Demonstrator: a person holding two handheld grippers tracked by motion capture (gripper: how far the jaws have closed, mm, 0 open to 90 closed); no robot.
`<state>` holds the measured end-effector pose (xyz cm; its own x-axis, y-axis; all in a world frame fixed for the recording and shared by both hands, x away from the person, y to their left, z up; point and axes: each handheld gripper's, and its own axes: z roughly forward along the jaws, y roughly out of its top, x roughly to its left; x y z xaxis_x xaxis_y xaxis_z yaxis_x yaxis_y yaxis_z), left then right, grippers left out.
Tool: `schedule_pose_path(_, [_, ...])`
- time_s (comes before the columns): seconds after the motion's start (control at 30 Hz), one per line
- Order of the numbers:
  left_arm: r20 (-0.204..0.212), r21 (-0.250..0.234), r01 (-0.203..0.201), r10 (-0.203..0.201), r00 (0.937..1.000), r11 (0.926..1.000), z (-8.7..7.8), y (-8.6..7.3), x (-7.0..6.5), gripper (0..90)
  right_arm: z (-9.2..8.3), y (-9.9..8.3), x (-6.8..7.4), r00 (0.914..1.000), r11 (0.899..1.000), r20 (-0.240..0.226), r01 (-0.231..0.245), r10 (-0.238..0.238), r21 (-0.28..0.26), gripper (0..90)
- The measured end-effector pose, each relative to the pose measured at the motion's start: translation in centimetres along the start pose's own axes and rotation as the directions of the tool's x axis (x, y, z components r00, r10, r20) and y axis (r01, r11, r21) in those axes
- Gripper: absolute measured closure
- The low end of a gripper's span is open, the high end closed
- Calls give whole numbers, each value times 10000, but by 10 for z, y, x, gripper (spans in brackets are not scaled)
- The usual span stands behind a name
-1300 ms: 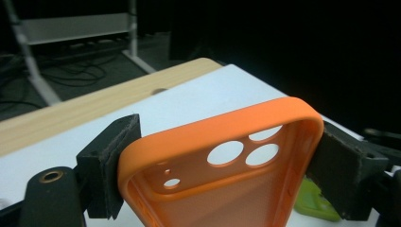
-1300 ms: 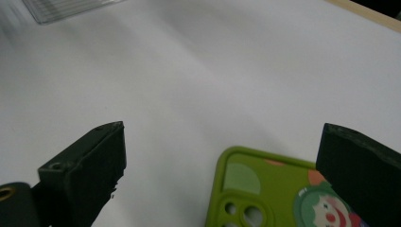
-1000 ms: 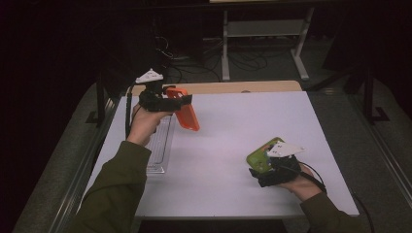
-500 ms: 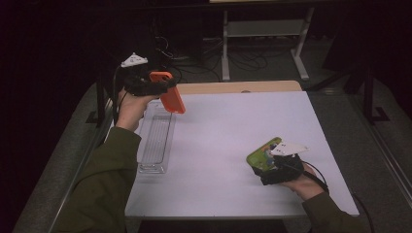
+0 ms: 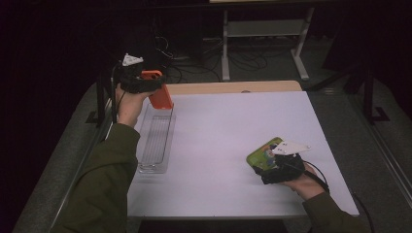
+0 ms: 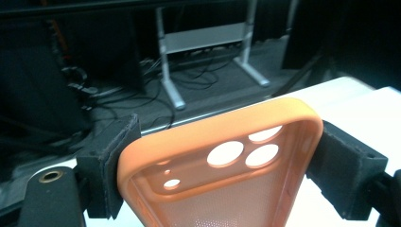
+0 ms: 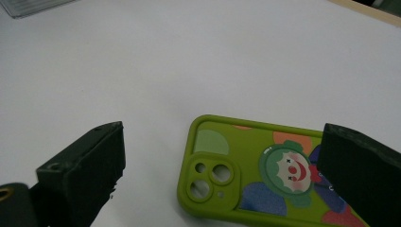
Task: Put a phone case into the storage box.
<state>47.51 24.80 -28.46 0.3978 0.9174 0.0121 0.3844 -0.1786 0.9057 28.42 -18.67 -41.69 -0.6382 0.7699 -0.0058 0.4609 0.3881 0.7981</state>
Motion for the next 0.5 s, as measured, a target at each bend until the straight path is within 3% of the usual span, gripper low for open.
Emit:
schedule_pose_path(0.13, [-321, 161, 22, -17, 9995, 9999, 11, -6, 1, 163, -1, 0, 0, 10000, 9999, -2, -98, 98, -33, 12])
schedule_pose_path(0.27, [-823, 423, -341, 375, 9959, 9985, 23, -14, 2, 163, -1, 0, -1, 9999, 9999, -5, -110, 110, -39, 12])
schedule_pose_path(0.33, [-916, 467, -150, 193, 9956, 9988, 28, -19, 4, 162, -1, 0, -1, 9999, 9999, 2, -103, 103, -43, 12])
schedule_pose_path(0.5, [-1136, 719, -104, 186, 9934, 9974, 39, -31, 6, 161, -1, 0, -1, 9999, 9999, 0, -116, 116, -58, 12])
